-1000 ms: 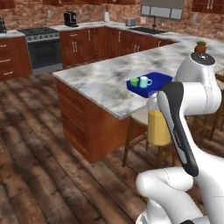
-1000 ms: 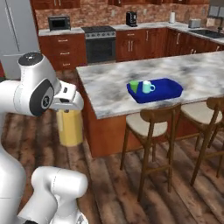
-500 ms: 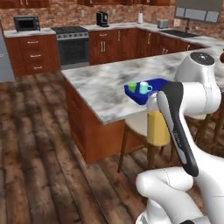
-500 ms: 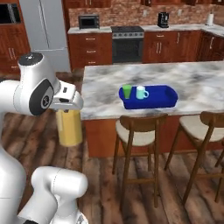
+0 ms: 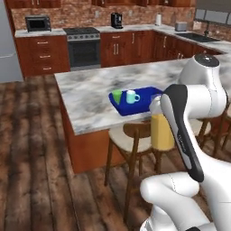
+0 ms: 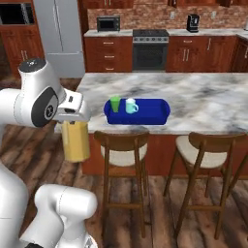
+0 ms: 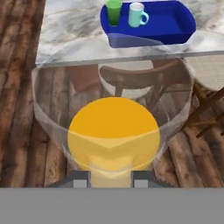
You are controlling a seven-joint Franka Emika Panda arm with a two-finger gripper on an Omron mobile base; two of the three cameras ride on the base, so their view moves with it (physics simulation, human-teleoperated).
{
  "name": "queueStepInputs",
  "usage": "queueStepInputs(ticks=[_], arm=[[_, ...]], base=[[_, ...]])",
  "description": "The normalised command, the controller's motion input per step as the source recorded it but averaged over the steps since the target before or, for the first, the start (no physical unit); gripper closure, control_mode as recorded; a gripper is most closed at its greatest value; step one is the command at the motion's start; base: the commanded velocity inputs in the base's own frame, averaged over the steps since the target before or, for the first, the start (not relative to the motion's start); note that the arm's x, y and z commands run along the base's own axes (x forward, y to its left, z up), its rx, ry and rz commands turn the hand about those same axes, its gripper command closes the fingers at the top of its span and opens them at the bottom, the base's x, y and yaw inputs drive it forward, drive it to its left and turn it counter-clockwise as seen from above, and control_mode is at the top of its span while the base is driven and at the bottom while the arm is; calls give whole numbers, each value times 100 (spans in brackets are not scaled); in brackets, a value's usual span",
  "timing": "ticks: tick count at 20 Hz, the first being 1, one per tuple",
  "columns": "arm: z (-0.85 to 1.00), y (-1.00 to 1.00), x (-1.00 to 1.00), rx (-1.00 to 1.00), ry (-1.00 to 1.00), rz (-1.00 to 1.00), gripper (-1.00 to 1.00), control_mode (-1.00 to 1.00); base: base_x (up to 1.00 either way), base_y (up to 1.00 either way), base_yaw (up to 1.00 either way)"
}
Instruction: There is a tray on the dining counter. Grab the cup, mug, and pitcher and place them on the tray. The pitcher may be placed next to the tray if it cannot fit the tray.
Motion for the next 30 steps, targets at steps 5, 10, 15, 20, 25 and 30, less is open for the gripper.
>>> queueStepInputs(ticks=[5, 10, 15, 20, 25, 30], arm=[[0, 0, 0, 0, 0, 0, 100, 100], [0, 0, 0, 0, 0, 0, 100, 100], [0, 0, 0, 0, 0, 0, 100, 100], [0, 0, 0, 0, 0, 0, 100, 100], [0, 0, 0, 0, 0, 0, 100, 100], [0, 0, 0, 0, 0, 0, 100, 100]], base=[[17, -89, 23], [44, -47, 14], [48, -50, 15], [55, -30, 14], [65, -28, 15], [52, -22, 14]])
